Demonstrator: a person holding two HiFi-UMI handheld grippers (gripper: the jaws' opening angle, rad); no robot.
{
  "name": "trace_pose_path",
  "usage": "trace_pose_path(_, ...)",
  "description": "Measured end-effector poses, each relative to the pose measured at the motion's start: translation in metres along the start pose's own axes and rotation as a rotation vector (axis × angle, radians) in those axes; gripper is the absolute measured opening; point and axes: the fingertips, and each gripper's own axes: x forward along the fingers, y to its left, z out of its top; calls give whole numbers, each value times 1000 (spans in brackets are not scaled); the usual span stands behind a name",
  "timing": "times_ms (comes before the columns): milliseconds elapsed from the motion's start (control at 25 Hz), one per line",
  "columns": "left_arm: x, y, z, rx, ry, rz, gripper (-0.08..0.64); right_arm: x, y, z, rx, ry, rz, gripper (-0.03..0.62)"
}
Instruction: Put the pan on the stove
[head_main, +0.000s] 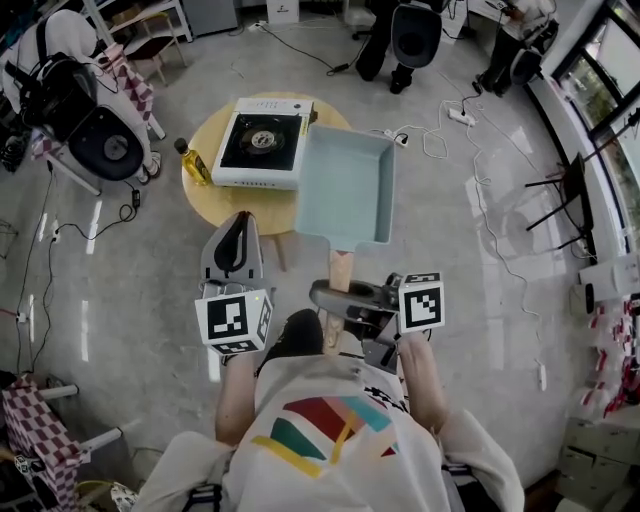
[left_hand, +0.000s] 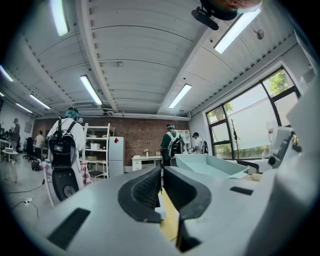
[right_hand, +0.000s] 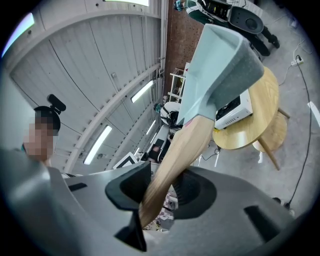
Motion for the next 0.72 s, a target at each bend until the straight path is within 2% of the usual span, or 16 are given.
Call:
trace_pose_path(240,9,-2,-1,-5,9,-15,12,-8,-1,4,43,-49,8,118)
trace_pose_path(400,12,1,3,5,-22,-38,12,-8,-4,2,12,-72,-23,118)
trace_pose_path(720,40,-4,3,1,-56,-83,12,-17,-7,15,-43,-138,-26,118)
